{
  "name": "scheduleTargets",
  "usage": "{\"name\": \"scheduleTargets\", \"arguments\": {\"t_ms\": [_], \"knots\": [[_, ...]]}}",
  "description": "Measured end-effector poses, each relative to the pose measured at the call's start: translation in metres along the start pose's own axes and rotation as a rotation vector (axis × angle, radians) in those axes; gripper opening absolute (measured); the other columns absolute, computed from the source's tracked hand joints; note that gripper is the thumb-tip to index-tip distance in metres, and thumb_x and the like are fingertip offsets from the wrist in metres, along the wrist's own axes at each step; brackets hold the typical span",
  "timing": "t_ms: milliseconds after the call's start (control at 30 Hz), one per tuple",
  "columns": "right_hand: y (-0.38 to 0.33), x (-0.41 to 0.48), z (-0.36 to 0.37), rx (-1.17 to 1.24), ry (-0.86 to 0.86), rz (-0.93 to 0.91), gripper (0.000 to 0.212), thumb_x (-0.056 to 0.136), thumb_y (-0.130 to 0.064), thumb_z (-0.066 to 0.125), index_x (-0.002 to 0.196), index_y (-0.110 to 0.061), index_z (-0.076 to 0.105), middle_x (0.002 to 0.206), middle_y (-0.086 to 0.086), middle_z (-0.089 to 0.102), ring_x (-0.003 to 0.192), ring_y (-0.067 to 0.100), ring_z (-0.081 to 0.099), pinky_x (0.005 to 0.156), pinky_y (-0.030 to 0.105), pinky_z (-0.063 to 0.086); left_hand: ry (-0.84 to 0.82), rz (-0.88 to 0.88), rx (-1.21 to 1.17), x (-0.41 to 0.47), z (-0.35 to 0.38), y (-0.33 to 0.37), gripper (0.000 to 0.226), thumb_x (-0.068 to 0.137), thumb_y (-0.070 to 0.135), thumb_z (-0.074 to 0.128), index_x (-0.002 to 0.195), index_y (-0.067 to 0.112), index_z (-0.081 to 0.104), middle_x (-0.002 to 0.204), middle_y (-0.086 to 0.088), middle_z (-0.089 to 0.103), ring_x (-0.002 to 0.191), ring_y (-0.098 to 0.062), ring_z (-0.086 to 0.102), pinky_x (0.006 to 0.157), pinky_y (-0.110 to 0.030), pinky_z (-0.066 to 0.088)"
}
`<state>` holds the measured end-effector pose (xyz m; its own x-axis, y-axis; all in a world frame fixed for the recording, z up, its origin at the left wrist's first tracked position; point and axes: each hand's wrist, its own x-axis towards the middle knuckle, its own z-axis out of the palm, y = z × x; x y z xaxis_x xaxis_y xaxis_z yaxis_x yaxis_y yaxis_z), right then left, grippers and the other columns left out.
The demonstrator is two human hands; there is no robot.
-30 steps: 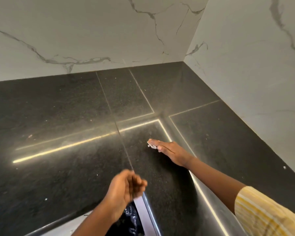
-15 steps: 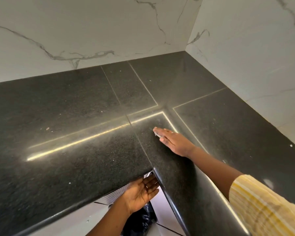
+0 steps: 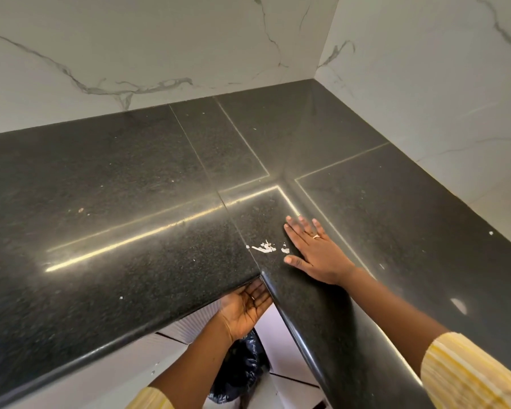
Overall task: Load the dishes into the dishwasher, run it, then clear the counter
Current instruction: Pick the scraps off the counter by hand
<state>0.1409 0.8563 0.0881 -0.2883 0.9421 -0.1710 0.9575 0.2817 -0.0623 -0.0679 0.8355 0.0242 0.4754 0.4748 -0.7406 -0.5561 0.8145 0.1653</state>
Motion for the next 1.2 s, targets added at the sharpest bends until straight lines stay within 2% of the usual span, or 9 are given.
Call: {"name": "scheduleTargets", "arguments": {"t_ms": [200, 333, 433, 567, 667, 800, 967, 1067, 1200], "knots": [[-0.028, -0.003, 0.005, -0.072, -0.023, -0.121, 0.082, 0.082, -0.075, 0.006, 0.148, -0.028, -0.006, 0.149, -0.017, -0.022, 0.136, 0.012, -0.029, 0.105, 0.031, -0.033, -0.034, 0.037, 0.006, 0.001, 0.004, 0.002, 0.038, 0.099, 0.022, 0.037, 0.092, -0.006, 0.062, 0.075, -0.018, 0.071, 0.065, -0.027, 0.071, 0.055, -0.038, 0.059], [-0.042, -0.010, 0.010, -0.046, -0.037, -0.215, 0.073, 0.083, -0.074, 0.005, 0.142, -0.037, -0.017, 0.149, -0.023, -0.021, 0.133, 0.009, -0.034, 0.103, 0.030, -0.034, -0.087, 0.018, 0.018, 0.002, -0.001, 0.008, 0.040, 0.097, 0.022, 0.038, 0.093, -0.007, 0.065, 0.082, -0.020, 0.071, 0.070, -0.031, 0.071, 0.055, -0.040, 0.059], [-0.031, -0.004, 0.007, 0.001, -0.011, -0.117, 0.073, 0.080, -0.075, -0.002, 0.140, -0.039, -0.023, 0.146, -0.023, -0.027, 0.136, 0.013, -0.030, 0.104, 0.031, -0.033, -0.101, 0.022, 0.009, 0.005, -0.002, 0.007, 0.044, 0.098, 0.022, 0.039, 0.087, -0.008, 0.069, 0.086, -0.023, 0.070, 0.075, -0.033, 0.071, 0.060, -0.044, 0.059], [-0.016, 0.019, -0.003, 0.019, -0.043, -0.012, 0.083, 0.078, -0.074, -0.004, 0.147, -0.029, -0.011, 0.148, -0.017, -0.023, 0.142, 0.020, -0.019, 0.112, 0.039, -0.019, -0.105, 0.020, 0.005, 0.010, -0.003, 0.005, 0.050, 0.098, 0.023, 0.037, 0.081, -0.008, 0.072, 0.088, -0.023, 0.071, 0.078, -0.033, 0.071, 0.060, -0.044, 0.059], [-0.022, 0.033, -0.006, 0.000, -0.055, -0.093, 0.076, 0.080, -0.072, -0.001, 0.147, -0.036, -0.005, 0.148, -0.017, -0.020, 0.137, 0.017, -0.024, 0.114, 0.038, -0.015, -0.103, 0.010, -0.003, 0.012, -0.006, 0.005, 0.051, 0.099, 0.024, 0.037, 0.082, -0.008, 0.072, 0.089, -0.023, 0.071, 0.079, -0.033, 0.071, 0.058, -0.043, 0.058], [-0.032, 0.032, -0.004, -0.061, -0.058, -0.251, 0.060, 0.088, -0.068, 0.010, 0.141, -0.047, -0.009, 0.149, -0.018, -0.019, 0.136, 0.019, -0.025, 0.110, 0.034, -0.018, -0.131, 0.004, -0.018, 0.010, -0.004, 0.007, 0.048, 0.098, 0.023, 0.038, 0.082, -0.007, 0.073, 0.089, -0.023, 0.071, 0.079, -0.033, 0.071, 0.063, -0.044, 0.059], [-0.036, 0.019, 0.000, -0.066, -0.088, -0.416, 0.055, 0.089, -0.066, 0.012, 0.137, -0.053, -0.012, 0.148, -0.021, -0.021, 0.136, 0.017, -0.029, 0.106, 0.028, -0.026, -0.170, -0.029, -0.073, 0.003, -0.002, 0.010, 0.046, 0.097, 0.024, 0.038, 0.089, -0.009, 0.069, 0.086, -0.026, 0.069, 0.072, -0.033, 0.071, 0.059, -0.044, 0.059], [-0.034, 0.023, -0.001, 0.019, -0.078, -0.316, 0.057, 0.091, -0.062, 0.013, 0.140, -0.047, -0.012, 0.148, -0.022, -0.020, 0.136, 0.016, -0.027, 0.111, 0.029, -0.020, -0.177, -0.039, -0.075, 0.000, 0.001, 0.011, 0.038, 0.097, 0.022, 0.039, 0.106, -0.008, 0.059, 0.092, -0.028, 0.068, 0.077, -0.035, 0.070, 0.066, -0.047, 0.058], [-0.047, 0.036, -0.001, 0.005, -0.054, -0.206, 0.074, 0.091, -0.063, 0.016, 0.148, -0.023, -0.007, 0.153, -0.011, -0.013, 0.137, 0.012, -0.023, 0.119, 0.036, -0.003, -0.172, -0.057, -0.090, 0.003, 0.000, 0.009, 0.038, 0.097, 0.024, 0.039, 0.108, -0.009, 0.056, 0.094, -0.029, 0.067, 0.078, -0.037, 0.070, 0.066, -0.048, 0.058]]}}
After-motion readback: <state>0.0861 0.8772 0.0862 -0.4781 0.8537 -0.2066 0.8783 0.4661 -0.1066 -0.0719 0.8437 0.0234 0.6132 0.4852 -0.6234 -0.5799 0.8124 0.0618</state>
